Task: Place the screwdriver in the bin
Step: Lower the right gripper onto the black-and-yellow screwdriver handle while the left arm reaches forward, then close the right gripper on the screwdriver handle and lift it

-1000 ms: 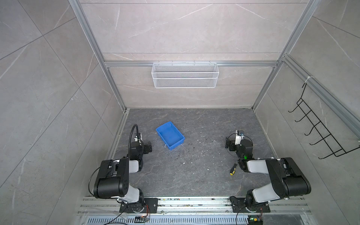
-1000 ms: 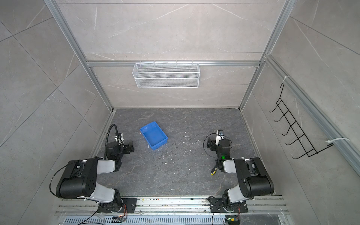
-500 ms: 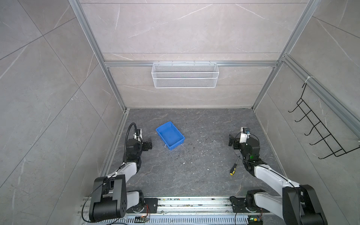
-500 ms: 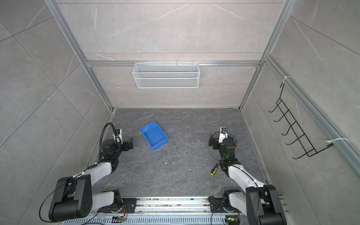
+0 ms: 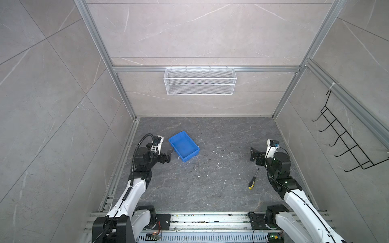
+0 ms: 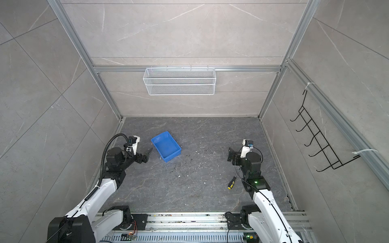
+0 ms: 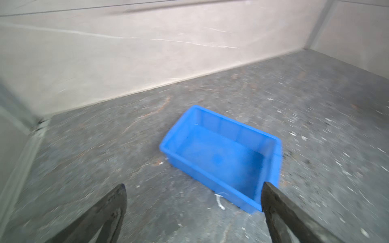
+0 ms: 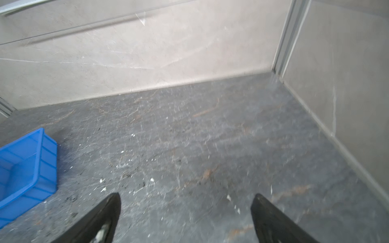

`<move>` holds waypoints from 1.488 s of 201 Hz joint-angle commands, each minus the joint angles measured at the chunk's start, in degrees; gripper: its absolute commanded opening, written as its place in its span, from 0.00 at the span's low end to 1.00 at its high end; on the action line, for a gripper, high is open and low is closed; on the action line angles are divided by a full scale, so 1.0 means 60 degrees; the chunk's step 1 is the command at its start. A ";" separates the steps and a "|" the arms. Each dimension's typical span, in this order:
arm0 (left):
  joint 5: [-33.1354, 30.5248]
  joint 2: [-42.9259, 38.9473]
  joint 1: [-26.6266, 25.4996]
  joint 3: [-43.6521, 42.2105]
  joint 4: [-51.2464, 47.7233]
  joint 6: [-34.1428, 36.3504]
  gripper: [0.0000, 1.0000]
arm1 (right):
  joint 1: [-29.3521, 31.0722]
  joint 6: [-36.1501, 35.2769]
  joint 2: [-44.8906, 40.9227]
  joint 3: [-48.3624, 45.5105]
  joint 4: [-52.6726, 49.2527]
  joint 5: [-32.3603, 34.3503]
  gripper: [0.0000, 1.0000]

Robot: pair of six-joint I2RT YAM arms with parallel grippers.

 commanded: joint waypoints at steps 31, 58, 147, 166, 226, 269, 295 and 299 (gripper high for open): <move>0.0580 -0.0090 -0.2474 0.0736 -0.1265 0.1011 1.00 | -0.0021 0.1668 0.0079 0.0993 -0.2994 -0.0394 0.99; 0.0611 0.0448 -0.3850 0.1058 -0.1514 0.1213 1.00 | -0.0007 0.2180 0.0548 0.1437 -0.4085 -0.0494 0.99; 0.0433 0.2574 -0.6462 0.2629 -0.2208 0.2147 1.00 | -0.0004 0.3713 0.1649 0.1358 -0.6101 0.0190 0.98; 0.0479 0.2920 -0.6850 0.2989 -0.2804 0.2565 1.00 | -0.0006 0.3875 0.2460 0.1453 -0.6527 0.0022 0.95; 0.0540 0.3386 -0.7360 0.3251 -0.2904 0.2600 1.00 | -0.0004 0.4012 0.3713 0.1559 -0.6655 -0.0205 0.82; 0.0583 0.3580 -0.7464 0.3398 -0.3005 0.2661 1.00 | -0.0007 0.3920 0.4672 0.1736 -0.6395 -0.0338 0.67; 0.0517 0.3525 -0.7492 0.3350 -0.3075 0.2619 1.00 | -0.0004 0.3962 0.5061 0.1739 -0.6171 -0.0436 0.53; 0.0507 0.3514 -0.7499 0.3331 -0.3095 0.2620 1.00 | 0.0002 0.3985 0.5106 0.1747 -0.6137 -0.0454 0.50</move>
